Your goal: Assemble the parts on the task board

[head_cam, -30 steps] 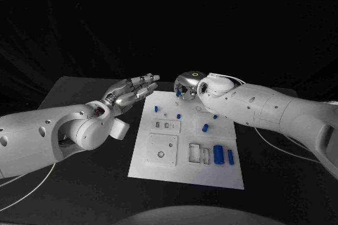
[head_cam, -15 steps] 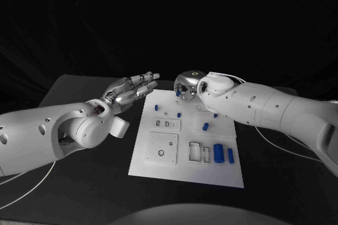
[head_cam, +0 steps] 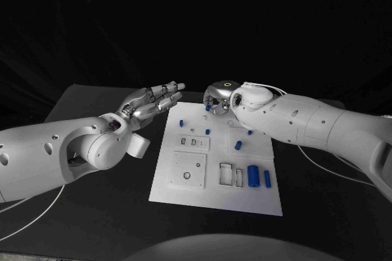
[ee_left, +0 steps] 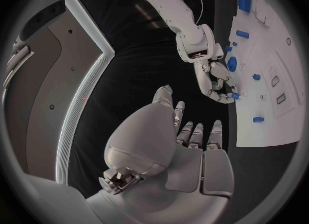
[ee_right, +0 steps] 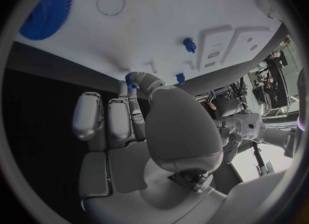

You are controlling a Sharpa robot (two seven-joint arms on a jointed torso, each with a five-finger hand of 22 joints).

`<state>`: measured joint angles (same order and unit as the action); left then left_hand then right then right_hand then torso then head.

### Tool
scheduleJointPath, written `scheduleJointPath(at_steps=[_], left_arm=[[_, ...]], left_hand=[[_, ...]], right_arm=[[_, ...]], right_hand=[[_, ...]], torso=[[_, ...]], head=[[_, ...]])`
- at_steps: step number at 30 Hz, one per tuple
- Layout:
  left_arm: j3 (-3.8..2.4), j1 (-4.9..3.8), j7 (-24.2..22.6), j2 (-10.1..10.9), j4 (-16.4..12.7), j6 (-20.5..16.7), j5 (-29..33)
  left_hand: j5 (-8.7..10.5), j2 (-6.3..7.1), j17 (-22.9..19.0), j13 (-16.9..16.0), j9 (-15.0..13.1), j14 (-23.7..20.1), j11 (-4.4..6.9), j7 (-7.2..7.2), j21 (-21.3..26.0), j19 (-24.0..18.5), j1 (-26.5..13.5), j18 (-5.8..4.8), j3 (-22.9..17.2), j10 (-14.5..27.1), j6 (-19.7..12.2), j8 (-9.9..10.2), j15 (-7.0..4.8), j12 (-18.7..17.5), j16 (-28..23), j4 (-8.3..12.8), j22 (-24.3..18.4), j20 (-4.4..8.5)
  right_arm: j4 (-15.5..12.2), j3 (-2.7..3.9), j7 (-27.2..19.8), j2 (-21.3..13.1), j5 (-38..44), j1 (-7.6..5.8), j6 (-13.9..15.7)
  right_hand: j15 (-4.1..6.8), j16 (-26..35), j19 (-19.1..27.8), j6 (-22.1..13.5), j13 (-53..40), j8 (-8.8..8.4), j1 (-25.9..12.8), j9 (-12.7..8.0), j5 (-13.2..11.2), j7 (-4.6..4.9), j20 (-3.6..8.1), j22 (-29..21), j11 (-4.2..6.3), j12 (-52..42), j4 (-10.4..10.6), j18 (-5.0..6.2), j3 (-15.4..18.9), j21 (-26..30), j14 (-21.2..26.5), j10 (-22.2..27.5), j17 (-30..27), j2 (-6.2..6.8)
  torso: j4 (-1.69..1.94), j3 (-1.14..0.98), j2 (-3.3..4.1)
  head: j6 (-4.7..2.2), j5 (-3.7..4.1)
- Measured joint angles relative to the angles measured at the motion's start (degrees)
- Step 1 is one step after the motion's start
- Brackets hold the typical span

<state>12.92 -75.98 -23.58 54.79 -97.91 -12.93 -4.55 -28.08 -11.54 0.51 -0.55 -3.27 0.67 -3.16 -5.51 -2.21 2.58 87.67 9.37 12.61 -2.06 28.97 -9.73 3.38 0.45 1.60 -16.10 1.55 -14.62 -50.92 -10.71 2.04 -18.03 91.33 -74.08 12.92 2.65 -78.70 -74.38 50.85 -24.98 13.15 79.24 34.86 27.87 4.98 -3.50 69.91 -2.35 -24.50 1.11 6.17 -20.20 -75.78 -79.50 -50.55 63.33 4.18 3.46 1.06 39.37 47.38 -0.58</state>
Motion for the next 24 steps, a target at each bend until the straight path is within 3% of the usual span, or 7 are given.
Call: scheduleJointPath(at_steps=[9,12,16,17,20,23,24], left_arm=[[0.01,0.0,0.09,-0.04,0.18,0.01,0.0],[0.01,0.0,0.11,-0.07,0.22,0.02,0.0],[0.01,0.0,0.13,-0.07,0.28,0.02,0.0],[0.01,0.0,0.13,-0.07,0.3,0.02,0.0],[0.01,0.0,0.14,-0.07,0.41,0.02,0.0],[0.01,0.0,0.15,-0.09,0.46,0.02,0.0],[0.01,0.0,0.16,-0.11,0.49,0.02,0.0]], left_hand=[[-0.25,0.0,-0.01,0.0,0.0,0.0,0.0,0.0,0.0,0.0,0.0,0.0,0.0,0.0,0.0,0.0,0.0,0.0,0.0,0.0,0.0,0.0],[-0.25,0.0,-0.01,0.0,0.0,0.0,0.0,0.0,0.0,0.0,0.0,0.0,0.0,0.0,0.0,0.0,0.0,0.0,0.0,0.0,0.0,0.0],[-0.25,0.0,-0.01,0.0,0.0,0.0,0.0,0.0,0.0,0.0,0.0,0.0,0.0,0.0,0.0,0.0,0.0,0.0,0.0,0.0,0.0,0.0],[-0.25,0.0,-0.01,0.0,0.0,0.0,0.0,0.0,0.0,0.0,0.0,0.0,0.0,0.0,0.0,0.0,0.0,0.0,0.0,0.0,0.0,0.0],[-0.24,0.0,-0.01,0.0,0.0,0.0,0.0,0.0,0.0,0.0,0.0,0.0,0.0,0.0,0.0,0.0,0.0,0.0,0.0,0.0,0.0,0.0],[-0.24,0.0,-0.01,0.01,0.0,0.0,0.0,0.0,0.0,0.0,0.0,0.0,-0.16,0.0,0.0,0.0,0.0,0.0,0.0,-0.16,0.0,0.0],[-0.24,0.0,-0.01,0.01,0.01,0.0,0.0,0.0,0.0,0.0,0.0,0.0,-0.16,0.0,0.0,0.0,0.0,0.0,0.0,-0.16,0.0,0.0]], right_arm=[[-0.3,0.01,0.1,-0.1,0.02,0.04,-0.5],[-0.55,0.01,0.12,-0.11,0.01,0.08,-0.91],[-0.77,0.0,0.23,-0.21,-0.02,0.13,-1.61],[-0.79,-0.01,0.26,-0.23,-0.03,0.13,-1.7],[-0.86,-0.01,0.43,-0.46,-0.04,0.16,-2.08],[-1.05,-0.01,0.58,-0.86,-0.05,0.16,-2.16],[-1.29,-0.01,0.62,-1.19,-0.06,0.16,-2.1]], right_hand=[[-0.4,0.4,0.3,-0.4,0.34,-0.87,-0.3,0.21,-0.64,-0.25,-0.3,-0.23,-0.35,1.49,0.07,0.0,-0.23,0.35,0.4,1.13,-0.56,0.3],[-0.74,0.72,0.64,-2.39,1.12,-2.51,-1.14,0.0,-3.5,-0.71,-0.64,-0.56,-0.69,3.73,0.42,0.0,-0.59,0.95,0.74,2.95,-1.06,0.64],[-1.65,2.48,3.12,-9.78,3.0,-7.82,-2.04,-3.16,-9.85,-3.19,-1.63,-2.82,-1.76,9.33,0.81,0.0,-0.68,3.56,2.94,9.1,-3.86,1.55],[-1.72,2.62,3.3,-10.33,3.11,-8.13,-2.04,-3.48,-10.25,-3.4,-1.71,-3.01,-1.83,9.77,0.84,0.0,-0.5,3.79,3.19,9.59,-4.07,1.55],[-2.19,4.14,5.56,-16.13,3.87,-9.47,-2.04,-7.09,-12.65,-5.75,-2.26,-5.15,-2.21,13.86,0.56,0.0,1.75,6.48,5.31,13.41,-6.74,1.55],[-2.46,5.1,6.91,-19.76,3.85,-9.55,-2.04,-10.18,-13.46,-6.4,-2.53,-6.52,-2.48,15.8,0.53,0.14,3.11,8.22,6.57,14.74,-8.39,1.55],[-2.45,5.37,7.31,-21.0,3.77,-9.75,-2.04,-11.24,-13.46,-6.57,-2.55,-6.94,-2.5,16.29,0.57,0.85,3.47,8.75,6.98,14.9,-8.95,1.56]], torso=[[0.04,0.04,-0.08],[0.07,0.04,-0.09],[0.11,0.08,-0.1],[0.11,0.08,-0.1],[0.12,0.09,-0.1],[0.12,0.11,-0.1],[0.12,0.12,-0.1]], head=[[0.43,0.01],[0.51,0.02],[0.57,0.05],[0.58,0.05],[0.66,0.06],[0.73,0.02],[0.73,0.01]])
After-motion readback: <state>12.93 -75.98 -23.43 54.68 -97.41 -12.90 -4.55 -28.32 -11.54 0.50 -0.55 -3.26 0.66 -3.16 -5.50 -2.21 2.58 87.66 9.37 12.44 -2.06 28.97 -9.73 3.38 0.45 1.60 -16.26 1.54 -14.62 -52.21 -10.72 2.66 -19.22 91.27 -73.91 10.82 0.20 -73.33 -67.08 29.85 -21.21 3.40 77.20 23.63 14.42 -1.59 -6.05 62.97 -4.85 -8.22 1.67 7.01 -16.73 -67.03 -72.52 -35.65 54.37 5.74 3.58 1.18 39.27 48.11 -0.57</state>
